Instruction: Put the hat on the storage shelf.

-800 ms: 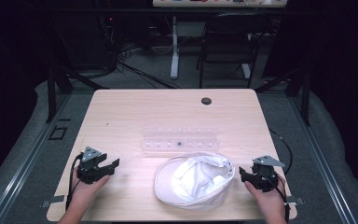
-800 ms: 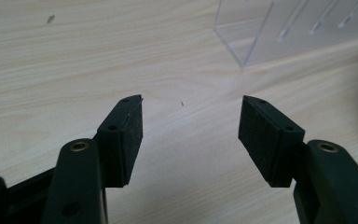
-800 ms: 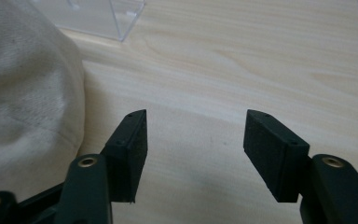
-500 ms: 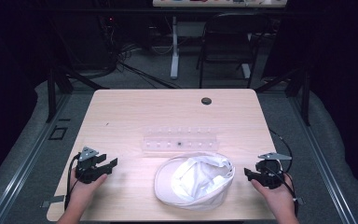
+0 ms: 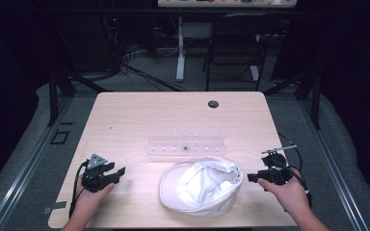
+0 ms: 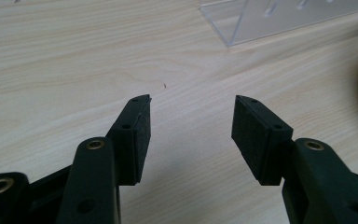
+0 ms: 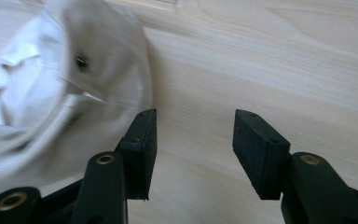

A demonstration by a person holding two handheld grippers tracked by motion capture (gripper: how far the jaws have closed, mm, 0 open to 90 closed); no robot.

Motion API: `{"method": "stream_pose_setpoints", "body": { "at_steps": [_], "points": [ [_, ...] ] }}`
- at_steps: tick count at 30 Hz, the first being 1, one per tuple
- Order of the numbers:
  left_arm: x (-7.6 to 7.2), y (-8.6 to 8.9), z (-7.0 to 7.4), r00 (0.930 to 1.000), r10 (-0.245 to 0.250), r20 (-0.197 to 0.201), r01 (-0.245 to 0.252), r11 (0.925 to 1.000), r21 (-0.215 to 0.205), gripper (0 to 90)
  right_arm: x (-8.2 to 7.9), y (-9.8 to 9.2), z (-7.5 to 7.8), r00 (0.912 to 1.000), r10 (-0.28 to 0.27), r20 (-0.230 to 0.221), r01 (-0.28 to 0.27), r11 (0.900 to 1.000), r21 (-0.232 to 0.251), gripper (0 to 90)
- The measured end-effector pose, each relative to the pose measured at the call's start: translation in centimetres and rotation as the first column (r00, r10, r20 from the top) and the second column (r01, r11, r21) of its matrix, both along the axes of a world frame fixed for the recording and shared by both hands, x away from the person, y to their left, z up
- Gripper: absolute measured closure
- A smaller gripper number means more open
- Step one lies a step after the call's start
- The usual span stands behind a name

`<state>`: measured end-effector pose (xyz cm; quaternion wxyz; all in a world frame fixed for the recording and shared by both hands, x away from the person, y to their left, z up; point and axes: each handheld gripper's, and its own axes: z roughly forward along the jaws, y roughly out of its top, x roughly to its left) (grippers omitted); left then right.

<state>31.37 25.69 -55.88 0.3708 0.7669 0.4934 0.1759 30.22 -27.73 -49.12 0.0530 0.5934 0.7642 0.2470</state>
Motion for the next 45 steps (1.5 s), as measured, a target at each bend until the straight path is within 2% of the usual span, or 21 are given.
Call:
{"method": "stream_pose_setpoints", "body": {
  "at_steps": [3, 11, 15, 19, 20, 21, 23, 25, 28, 30, 33, 35, 36, 37, 38, 40, 41, 42, 43, 44, 45],
  "points": [
    [0.0, -0.2, -0.2, 0.9999, -0.006, -0.008, 0.006, 1.0000, -0.002, 47.4, 0.5, 0.3, 1.2, 0.9994, -0.004, -0.034, 0.005, 1.000, 0.030, 50.8],
    [-0.1, -0.5, -0.2, 0.9998, -0.009, -0.016, 0.008, 0.9999, -0.012, 46.9, 1.3, 1.8, 4.4, 0.9935, 0.019, -0.112, -0.017, 1.000, 0.016, 51.0],
    [0.0, -0.5, -0.4, 0.9996, -0.010, -0.026, 0.009, 0.9999, -0.011, 46.9, 1.9, 2.3, 5.2, 0.9811, 0.032, -0.191, -0.023, 0.999, 0.047, 49.4],
    [0.1, -0.5, -0.6, 0.9994, -0.009, -0.034, 0.009, 0.9999, -0.009, 46.7, 2.4, 3.0, 4.9, 0.9768, 0.014, -0.214, -0.002, 0.998, 0.056, 49.5],
    [0.1, -0.4, -0.6, 0.9993, -0.012, -0.036, 0.011, 0.9999, -0.008, 46.7, 2.5, 3.0, 4.9, 0.9732, 0.031, -0.228, -0.018, 0.998, 0.055, 49.6],
    [0.1, -0.4, -0.6, 0.9993, -0.011, -0.036, 0.011, 0.9999, -0.008, 46.7, 2.6, 3.2, 4.7, 0.9753, 0.021, -0.220, -0.007, 0.998, 0.064, 49.9],
    [0.1, -0.4, -0.6, 0.9993, -0.010, -0.036, 0.010, 0.9999, -0.009, 46.8, 2.6, 3.7, 4.3, 0.9759, 0.011, -0.218, 0.000, 0.999, 0.047, 51.0],
    [0.1, -0.4, -0.6, 0.9993, -0.010, -0.036, 0.009, 0.9999, -0.009, 46.7, 2.8, 4.2, 4.0, 0.9690, 0.011, -0.247, -0.001, 0.999, 0.039, 53.0],
    [0.1, -0.5, -0.7, 0.9993, -0.012, -0.036, 0.012, 0.9999, -0.011, 46.8, 3.0, 4.7, 3.5, 0.9667, 0.017, -0.255, -0.007, 0.999, 0.040, 54.3],
    [0.0, -0.6, -0.7, 0.9993, -0.016, -0.035, 0.016, 0.9998, -0.009, 46.7, 3.1, 5.0, 3.2, 0.9644, 0.020, -0.264, -0.017, 1.000, 0.016, 57.1],
    [0.0, -0.7, -0.7, 0.9990, -0.020, -0.039, 0.019, 0.9997, -0.012, 46.7, 3.3, 5.4, 2.6, 0.9597, 0.010, -0.281, -0.006, 1.000, 0.017, 60.2],
    [0.0, -0.8, -0.7, 0.9989, -0.022, -0.041, 0.022, 0.9997, -0.012, 46.7, 3.4, 5.5, 2.3, 0.9509, 0.009, -0.309, -0.004, 1.000, 0.016, 62.5],
    [0.0, -0.8, -0.7, 0.9989, -0.022, -0.041, 0.022, 0.9997, -0.012, 46.7, 3.4, 5.6, 2.1, 0.9495, -0.001, -0.314, 0.008, 1.000, 0.022, 63.0],
    [0.0, -0.8, -0.7, 0.9989, -0.024, -0.041, 0.023, 0.9997, -0.010, 46.6, 3.5, 5.6, 2.0, 0.9451, 0.011, -0.327, -0.005, 1.000, 0.020, 64.9],
    [0.0, -0.8, -0.8, 0.9988, -0.023, -0.042, 0.023, 0.9997, -0.011, 46.6, 3.4, 5.8, 1.8, 0.9466, 0.002, -0.322, 0.002, 1.000, 0.014, 66.4],
    [0.0, -0.8, -0.8, 0.9988, -0.023, -0.043, 0.023, 0.9997, -0.010, 46.7, 3.5, 5.7, 1.8, 0.9382, 0.024, -0.345, -0.025, 1.000, 0.002, 70.1],
    [0.0, -0.8, -0.8, 0.9989, -0.021, -0.042, 0.021, 0.9997, -0.010, 46.6, 3.5, 5.6, 1.8, 0.9369, 0.032, -0.348, -0.038, 0.999, -0.009, 72.3],
    [0.0, -0.9, -0.8, 0.9990, -0.020, -0.041, 0.020, 0.9998, -0.010, 46.6, 3.5, 5.7, 1.7, 0.9424, 0.007, -0.334, -0.006, 1.000, 0.005, 74.0],
    [0.0, -0.9, -0.8, 0.9989, -0.021, -0.042, 0.021, 0.9997, -0.011, 46.6, 3.6, 5.6, 1.8, 0.9370, 0.019, -0.349, -0.019, 1.000, 0.002, 74.8],
    [0.0, -0.9, -0.8, 0.9989, -0.022, -0.043, 0.021, 0.9997, -0.010, 46.6, 3.5, 5.5, 1.7, 0.9408, 0.001, -0.339, 0.003, 1.000, 0.013, 75.5],
    [0.0, -0.9, -0.8, 0.9987, -0.024, -0.044, 0.023, 0.9997, -0.009, 46.7, 3.5, 5.3, 1.9, 0.9374, 0.011, -0.348, -0.010, 1.000, 0.005, 76.4]
  ]
}}
